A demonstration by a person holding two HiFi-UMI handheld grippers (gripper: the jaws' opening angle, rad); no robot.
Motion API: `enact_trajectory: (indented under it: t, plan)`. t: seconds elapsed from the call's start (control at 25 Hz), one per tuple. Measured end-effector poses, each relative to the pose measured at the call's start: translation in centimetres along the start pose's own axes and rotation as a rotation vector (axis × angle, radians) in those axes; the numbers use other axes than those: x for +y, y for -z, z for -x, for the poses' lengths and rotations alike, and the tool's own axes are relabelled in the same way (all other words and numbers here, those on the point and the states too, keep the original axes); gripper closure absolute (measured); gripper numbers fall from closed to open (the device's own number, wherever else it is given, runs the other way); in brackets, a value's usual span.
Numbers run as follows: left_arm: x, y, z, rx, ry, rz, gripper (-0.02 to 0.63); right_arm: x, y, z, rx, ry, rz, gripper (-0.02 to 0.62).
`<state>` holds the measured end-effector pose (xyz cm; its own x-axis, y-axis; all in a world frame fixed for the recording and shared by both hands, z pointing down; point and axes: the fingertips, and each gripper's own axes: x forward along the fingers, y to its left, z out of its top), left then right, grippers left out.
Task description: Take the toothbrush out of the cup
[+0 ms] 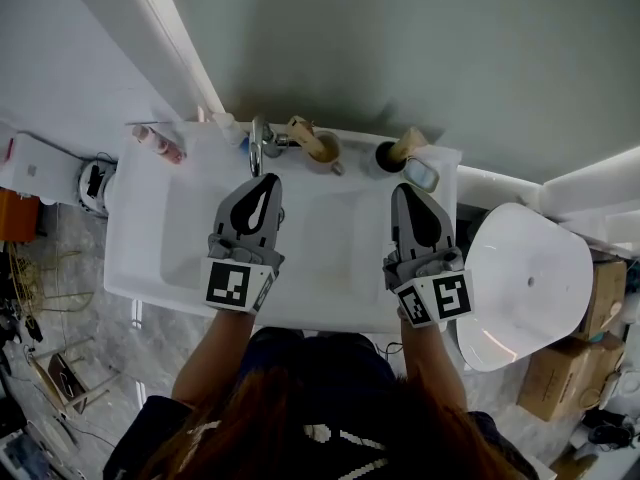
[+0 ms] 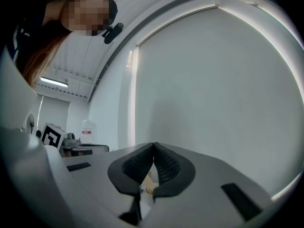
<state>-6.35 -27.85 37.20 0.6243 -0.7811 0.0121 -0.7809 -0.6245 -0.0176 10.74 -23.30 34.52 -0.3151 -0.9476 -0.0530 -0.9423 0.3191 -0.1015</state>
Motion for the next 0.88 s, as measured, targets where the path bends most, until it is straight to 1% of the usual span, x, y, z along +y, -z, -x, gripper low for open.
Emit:
enact_trajectory:
  t: [0.16, 0.28, 0.44, 0.56, 0.6, 0.68, 0.8, 0.88]
  plan:
    - [-1.5, 1.4, -2.3, 0.021, -0.018, 0.009, 0.58, -1.2, 0.8, -0.2, 0.014, -0.032, -0.002, 0.58]
    - [-2.0, 2.6, -3.7, 0.052, -0.051, 0.012, 0.578, -2.0, 1.8, -0.7, 0.03, -0.051, 0.003, 0.58]
    - [-2.1, 4.5, -5.2, 0.081, -0.102, 0.044, 0.578, -2.6, 2.3, -1.6, 0.036, -0.084, 0.014, 0.58]
    - [-2.1, 6.0, -6.7, 0.114, -0.128, 0.042, 0.577, -2.9, 2.5, -2.4, 0.038, -0.111, 0.015, 0.58]
    - [-2.0, 6.7, -7.3, 0.13, -0.135, 0.05, 0.557, -3.1, 2.6, -2.6, 0.038, -0.118, 0.015, 0.58]
    - [-1.6, 8.4, -8.3, 0.167, -0.158, 0.092, 0.48, -3.4, 2.9, -3.0, 0.038, -0.126, 0.013, 0.58]
    - [-0.7, 10.3, -9.9, 0.211, -0.196, 0.151, 0.445, -3.9, 3.2, -3.5, 0.044, -0.137, 0.005, 0.58]
    - [-0.2, 11.3, -10.9, 0.237, -0.226, 0.157, 0.429, -4.3, 3.4, -3.7, 0.049, -0.142, -0.001, 0.58]
